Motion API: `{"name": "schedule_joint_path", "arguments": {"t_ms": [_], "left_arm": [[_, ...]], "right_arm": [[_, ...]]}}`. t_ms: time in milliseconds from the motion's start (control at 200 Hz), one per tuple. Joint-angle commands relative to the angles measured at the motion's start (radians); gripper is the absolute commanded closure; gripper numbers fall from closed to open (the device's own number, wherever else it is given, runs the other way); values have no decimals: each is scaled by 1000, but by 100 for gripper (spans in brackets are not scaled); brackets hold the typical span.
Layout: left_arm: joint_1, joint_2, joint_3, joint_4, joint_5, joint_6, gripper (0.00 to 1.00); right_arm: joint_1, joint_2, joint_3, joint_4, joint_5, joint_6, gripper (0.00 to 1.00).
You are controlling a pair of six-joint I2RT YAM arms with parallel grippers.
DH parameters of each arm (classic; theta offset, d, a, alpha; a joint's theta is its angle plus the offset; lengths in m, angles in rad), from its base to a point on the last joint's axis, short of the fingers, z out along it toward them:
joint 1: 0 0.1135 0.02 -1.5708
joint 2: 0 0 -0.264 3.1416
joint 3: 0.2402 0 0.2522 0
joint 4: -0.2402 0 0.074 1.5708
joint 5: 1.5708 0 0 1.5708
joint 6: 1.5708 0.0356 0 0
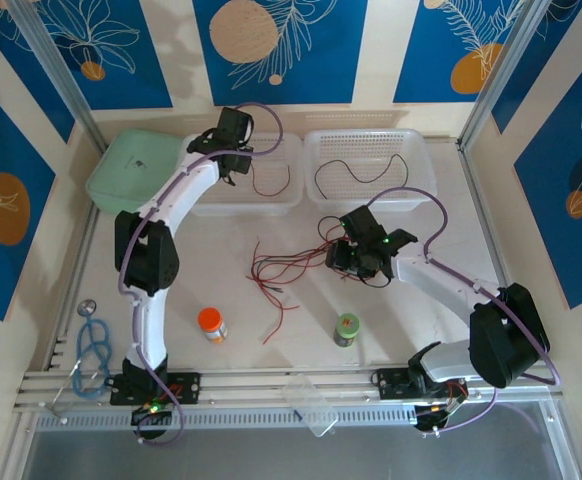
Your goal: Untangle the cables
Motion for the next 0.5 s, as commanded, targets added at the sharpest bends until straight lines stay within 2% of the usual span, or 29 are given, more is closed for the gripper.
{"name": "schedule_joint_path", "arguments": {"t_ms": [0,115,190,340,490], "left_arm": [[16,35,-12,7,32,-35,74],[19,36,-41,10,42,-53,56],[18,16,-75,28,51,-63,50],[19,-51,-135,56,80,-81,44],[18,-158,-196,82,124,-99,40]], "right_arm": [[-8,6,14,-25,-1,-13,51],[-18,23,8,-18,-1,-15,51],[-24,46,8,-13,-7,-16,51],[-25,98,14,-2,-13,-16,51],[-14,154,36,0,-17,-18,56]]}}
